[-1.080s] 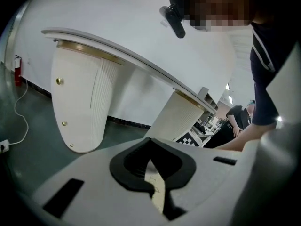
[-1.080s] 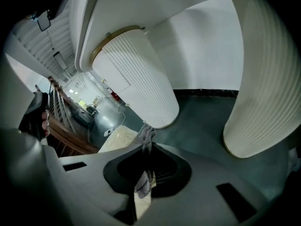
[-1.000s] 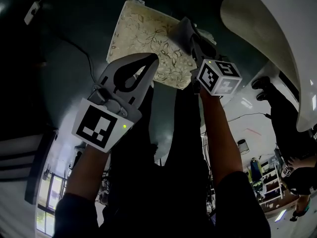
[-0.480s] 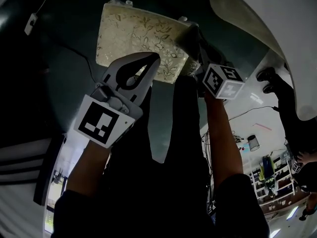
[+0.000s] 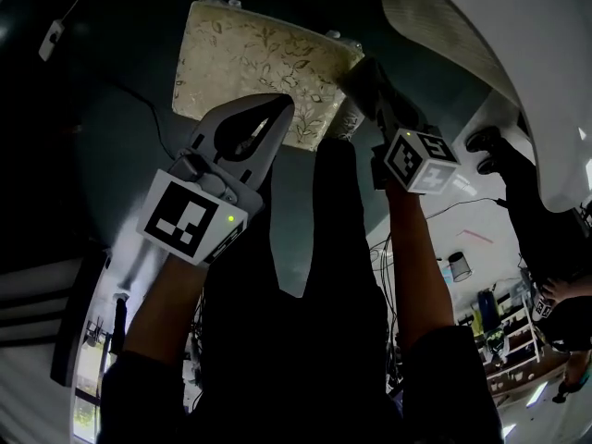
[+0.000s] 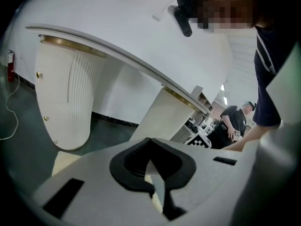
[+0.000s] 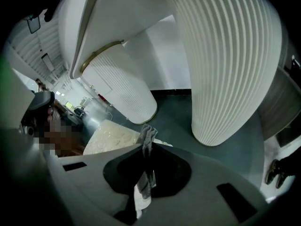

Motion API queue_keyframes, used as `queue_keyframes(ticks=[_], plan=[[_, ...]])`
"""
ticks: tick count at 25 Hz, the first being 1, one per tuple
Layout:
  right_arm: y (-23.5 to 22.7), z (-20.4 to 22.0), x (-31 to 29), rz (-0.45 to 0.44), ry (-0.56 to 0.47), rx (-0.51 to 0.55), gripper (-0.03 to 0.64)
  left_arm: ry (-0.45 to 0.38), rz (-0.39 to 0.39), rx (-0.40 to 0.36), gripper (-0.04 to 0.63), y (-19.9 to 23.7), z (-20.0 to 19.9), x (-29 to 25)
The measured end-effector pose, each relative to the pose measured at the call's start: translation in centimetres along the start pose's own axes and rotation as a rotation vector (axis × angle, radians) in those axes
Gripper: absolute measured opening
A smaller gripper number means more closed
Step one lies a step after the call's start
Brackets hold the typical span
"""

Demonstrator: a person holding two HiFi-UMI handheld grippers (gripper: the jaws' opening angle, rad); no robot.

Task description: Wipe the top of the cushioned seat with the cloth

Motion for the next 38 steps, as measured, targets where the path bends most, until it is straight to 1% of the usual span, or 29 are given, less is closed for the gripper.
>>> queue_keyframes(ticks=[2,5,8,12,15,19,23,26,29,33,38], plan=[[1.5,-0.8,0.8,-0.009,-0.001,0.023,0.032,-0.025,-0.016,0.011,0.007,0.4,-0.3,1.5],[5.1,-2.6,1.6,-0.042,-0.015,0.062,0.032,-0.064,-0.048,0.033,0.008,1.2,-1.0,4.4],[10.4,-4.7,1.6,-0.096,-0.038,0.111,0.032,-0.102,-0.079,0.044,0.007,2.6,-1.5,7.9],[18.4,-6.0,-0.5,-0.183,-0.053,0.169,0.032,-0.142,-0.138,0.064,0.006,5.5,-0.9,12.8],[24.2,-6.0,-2.5,-0.241,-0.056,0.208,0.032,-0.160,-0.169,0.079,0.008,7.4,0.2,16.4],[31.6,-4.6,-5.0,-0.300,-0.023,0.258,0.032,-0.182,-0.222,0.105,0.007,10.2,2.0,21.6],[36.6,-3.1,-7.0,-0.334,0.009,0.290,0.032,-0.212,-0.273,0.140,0.007,12.5,3.3,25.4],[38.0,-2.0,-8.1,-0.333,0.031,0.296,0.032,-0.212,-0.289,0.141,0.007,13.2,4.1,26.9],[37.5,-1.1,-8.8,-0.307,0.052,0.304,0.032,-0.211,-0.286,0.140,0.007,13.4,4.5,27.0],[35.0,-0.3,-9.0,-0.270,0.068,0.303,0.032,-0.200,-0.261,0.137,0.007,12.9,4.4,25.6],[30.9,0.1,-8.4,-0.230,0.065,0.272,0.032,-0.170,-0.224,0.118,0.007,11.6,4.1,22.9]])
Point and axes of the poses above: the fingertips, and each gripper's own axes: x backward along the fingers, y to its left, z out of its underside, the point moved 5 cm from there along x, backward along the fingers, and after that the axes turned 14 degrees about z, right-handed, at the moved point
